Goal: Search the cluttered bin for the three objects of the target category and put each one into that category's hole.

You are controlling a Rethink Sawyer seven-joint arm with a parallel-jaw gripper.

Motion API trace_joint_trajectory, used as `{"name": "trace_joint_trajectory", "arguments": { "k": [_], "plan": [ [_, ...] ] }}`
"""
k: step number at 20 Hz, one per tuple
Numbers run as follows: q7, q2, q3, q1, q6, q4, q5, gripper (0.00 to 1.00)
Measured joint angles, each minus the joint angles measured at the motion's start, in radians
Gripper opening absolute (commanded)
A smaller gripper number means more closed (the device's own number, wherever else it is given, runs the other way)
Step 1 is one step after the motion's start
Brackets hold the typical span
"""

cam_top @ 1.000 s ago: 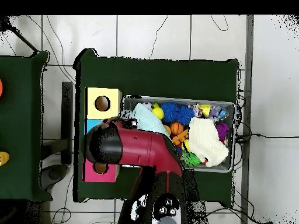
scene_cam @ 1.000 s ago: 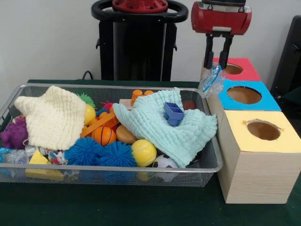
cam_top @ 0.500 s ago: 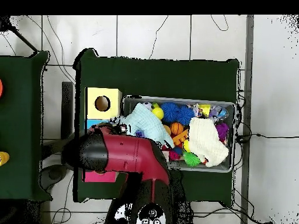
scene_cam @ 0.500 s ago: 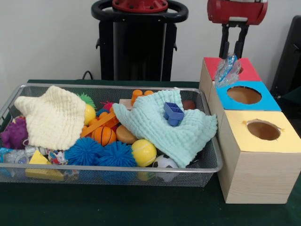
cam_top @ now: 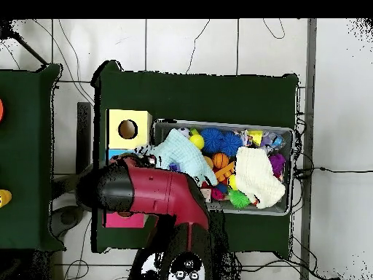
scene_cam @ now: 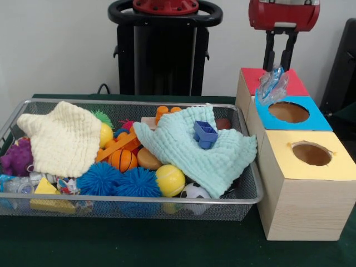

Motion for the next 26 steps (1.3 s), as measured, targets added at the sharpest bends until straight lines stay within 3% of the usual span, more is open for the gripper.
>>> {"name": "trace_joint_trajectory", "arguments": {
  "k": [26],
  "plan": [
    [0.017, 0.01, -0.053, 0.092, 0.0, 0.032, 0.058, 0.0]
  ]
}}
